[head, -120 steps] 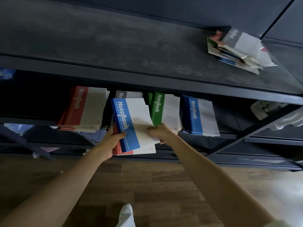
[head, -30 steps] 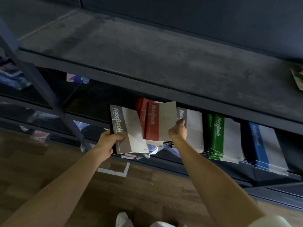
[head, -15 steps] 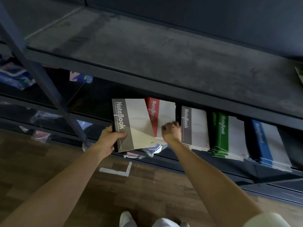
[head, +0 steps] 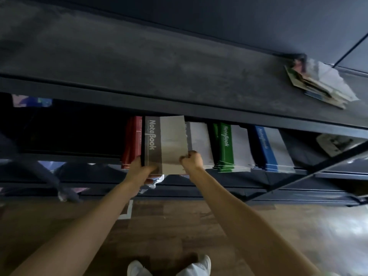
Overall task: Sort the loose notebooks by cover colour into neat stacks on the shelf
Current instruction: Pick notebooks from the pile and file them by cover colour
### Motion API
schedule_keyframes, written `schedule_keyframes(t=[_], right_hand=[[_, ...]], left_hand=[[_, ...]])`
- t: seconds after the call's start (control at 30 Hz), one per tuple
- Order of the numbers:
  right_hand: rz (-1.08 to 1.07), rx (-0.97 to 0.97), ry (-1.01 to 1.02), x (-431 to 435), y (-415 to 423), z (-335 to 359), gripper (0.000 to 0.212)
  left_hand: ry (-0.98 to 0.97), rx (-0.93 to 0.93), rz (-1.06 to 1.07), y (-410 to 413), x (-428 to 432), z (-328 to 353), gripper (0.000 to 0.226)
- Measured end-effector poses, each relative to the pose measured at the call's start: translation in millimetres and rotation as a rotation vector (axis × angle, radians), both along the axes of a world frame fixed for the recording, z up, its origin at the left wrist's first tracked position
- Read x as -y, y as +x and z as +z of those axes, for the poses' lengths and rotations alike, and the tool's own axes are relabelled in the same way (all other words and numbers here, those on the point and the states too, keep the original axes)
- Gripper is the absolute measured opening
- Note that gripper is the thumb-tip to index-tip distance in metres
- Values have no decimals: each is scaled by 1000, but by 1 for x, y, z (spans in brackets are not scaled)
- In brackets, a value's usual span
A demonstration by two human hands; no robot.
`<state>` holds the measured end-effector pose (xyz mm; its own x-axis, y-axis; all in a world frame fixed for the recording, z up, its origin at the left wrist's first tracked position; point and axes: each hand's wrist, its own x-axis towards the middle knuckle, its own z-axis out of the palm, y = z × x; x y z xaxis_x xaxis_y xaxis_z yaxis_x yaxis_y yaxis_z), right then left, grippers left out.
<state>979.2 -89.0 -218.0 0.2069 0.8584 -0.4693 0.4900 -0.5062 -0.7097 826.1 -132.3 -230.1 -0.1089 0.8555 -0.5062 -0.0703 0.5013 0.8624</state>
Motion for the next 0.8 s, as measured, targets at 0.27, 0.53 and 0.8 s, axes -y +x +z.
schedule_keyframes(t=[0.27, 0.53, 0.8], right_hand=[[154, 301, -3, 5, 79, -3, 41], [302, 527, 24, -8, 153, -11, 45], [439, 533, 18, -33, 193, -26, 43]], left_hand=[[19, -176, -106, 77, -8, -13, 25], [-68, -243, 13, 145, -44, -34, 37], [-50, -817, -4, 174, -42, -30, 73]])
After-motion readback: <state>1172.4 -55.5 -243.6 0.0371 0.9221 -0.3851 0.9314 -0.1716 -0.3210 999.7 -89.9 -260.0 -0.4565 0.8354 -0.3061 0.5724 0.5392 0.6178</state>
